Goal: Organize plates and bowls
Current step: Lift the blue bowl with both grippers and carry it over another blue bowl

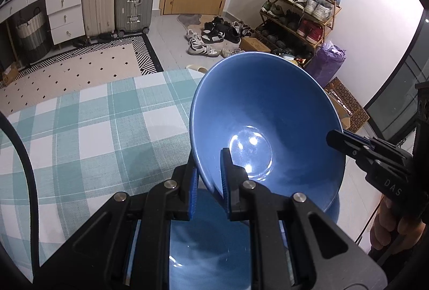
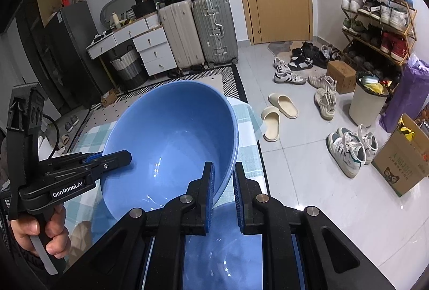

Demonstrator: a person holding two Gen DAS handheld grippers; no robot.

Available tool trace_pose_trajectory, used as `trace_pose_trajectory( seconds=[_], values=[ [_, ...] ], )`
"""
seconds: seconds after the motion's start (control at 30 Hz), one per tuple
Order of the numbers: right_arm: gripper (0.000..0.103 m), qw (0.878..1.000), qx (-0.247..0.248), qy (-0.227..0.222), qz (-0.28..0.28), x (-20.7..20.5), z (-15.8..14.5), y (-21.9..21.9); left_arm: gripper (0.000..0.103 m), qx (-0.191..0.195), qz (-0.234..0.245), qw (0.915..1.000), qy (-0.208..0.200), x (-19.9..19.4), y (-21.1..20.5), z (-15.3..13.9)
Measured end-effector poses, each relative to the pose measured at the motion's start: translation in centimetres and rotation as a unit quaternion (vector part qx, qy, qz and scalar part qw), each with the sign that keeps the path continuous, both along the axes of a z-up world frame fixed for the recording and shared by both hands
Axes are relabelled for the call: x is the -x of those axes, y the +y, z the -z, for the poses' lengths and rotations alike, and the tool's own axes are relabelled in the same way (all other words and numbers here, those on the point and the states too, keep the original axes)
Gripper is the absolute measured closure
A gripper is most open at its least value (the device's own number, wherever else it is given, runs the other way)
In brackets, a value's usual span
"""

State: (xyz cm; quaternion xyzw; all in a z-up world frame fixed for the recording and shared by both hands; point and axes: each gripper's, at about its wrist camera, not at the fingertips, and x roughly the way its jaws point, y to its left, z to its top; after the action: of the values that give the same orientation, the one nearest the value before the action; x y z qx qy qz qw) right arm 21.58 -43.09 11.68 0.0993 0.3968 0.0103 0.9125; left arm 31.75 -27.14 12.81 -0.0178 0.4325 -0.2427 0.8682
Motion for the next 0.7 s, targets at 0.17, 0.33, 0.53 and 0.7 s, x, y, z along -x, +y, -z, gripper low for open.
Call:
trace_pose_trajectory(
  seconds=[0.17,0.33,0.53,0.7],
  values=[
    [0.089,1.000,0.004,-0.012,-0.003,1.6,-1.4,0.9,0.091,0.003,-0.002,1.0000,-0.009,2.1,0.7,-1.8],
    [0.089,1.000,0.007,-0.020,-0.006,3.0,-2.5,1.8,0.091,0.006,-0.004,0.9999,-0.015,4.0,1.6,-3.1],
    [0.089,0.999,0.011,-0.032,-0.010,4.8,-3.7,3.2,0.091,0.007,-0.008,0.9996,-0.027,6.5,2.7,-4.5],
    [0.088,0.999,0.012,-0.038,-0.013,6.0,-4.3,4.3,0.091,0.009,-0.014,0.9993,-0.034,8.2,3.7,-5.2]
  ],
)
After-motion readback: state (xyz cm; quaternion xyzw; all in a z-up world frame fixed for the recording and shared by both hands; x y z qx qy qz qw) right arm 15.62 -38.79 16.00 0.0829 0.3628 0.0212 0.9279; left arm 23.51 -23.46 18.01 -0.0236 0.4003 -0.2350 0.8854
